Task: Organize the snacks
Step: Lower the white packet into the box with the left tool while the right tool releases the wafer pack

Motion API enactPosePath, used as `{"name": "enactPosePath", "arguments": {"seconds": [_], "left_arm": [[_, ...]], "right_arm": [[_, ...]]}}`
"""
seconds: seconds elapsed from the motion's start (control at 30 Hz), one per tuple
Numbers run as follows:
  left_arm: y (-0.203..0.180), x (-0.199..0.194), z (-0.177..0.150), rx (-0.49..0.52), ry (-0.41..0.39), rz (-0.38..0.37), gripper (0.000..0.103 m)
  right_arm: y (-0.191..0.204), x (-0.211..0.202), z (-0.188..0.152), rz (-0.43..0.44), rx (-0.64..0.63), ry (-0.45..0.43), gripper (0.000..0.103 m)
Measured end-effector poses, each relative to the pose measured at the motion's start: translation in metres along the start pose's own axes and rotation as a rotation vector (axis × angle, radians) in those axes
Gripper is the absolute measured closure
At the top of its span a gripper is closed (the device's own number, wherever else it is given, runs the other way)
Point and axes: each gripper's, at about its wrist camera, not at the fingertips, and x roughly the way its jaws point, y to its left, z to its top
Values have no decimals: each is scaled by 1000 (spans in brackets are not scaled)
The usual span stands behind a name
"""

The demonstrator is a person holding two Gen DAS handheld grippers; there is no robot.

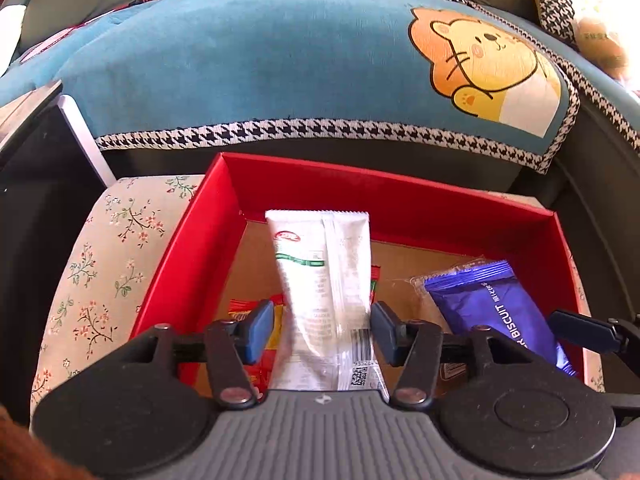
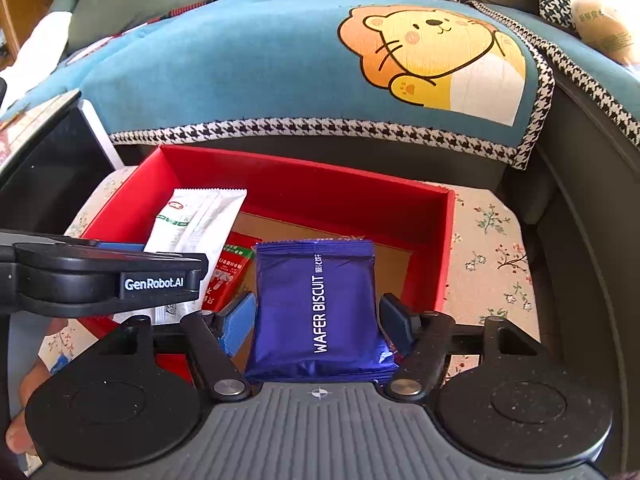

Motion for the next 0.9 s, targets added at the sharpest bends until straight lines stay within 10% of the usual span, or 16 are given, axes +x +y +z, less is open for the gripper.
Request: {"name": "enactPosePath", "arguments": {"seconds": [0.9], "left_arm": [[41,-64,-38,-38,-22,1,1]], "right_arm": [[23,-50,-21,19,-16,-33,23]]}}
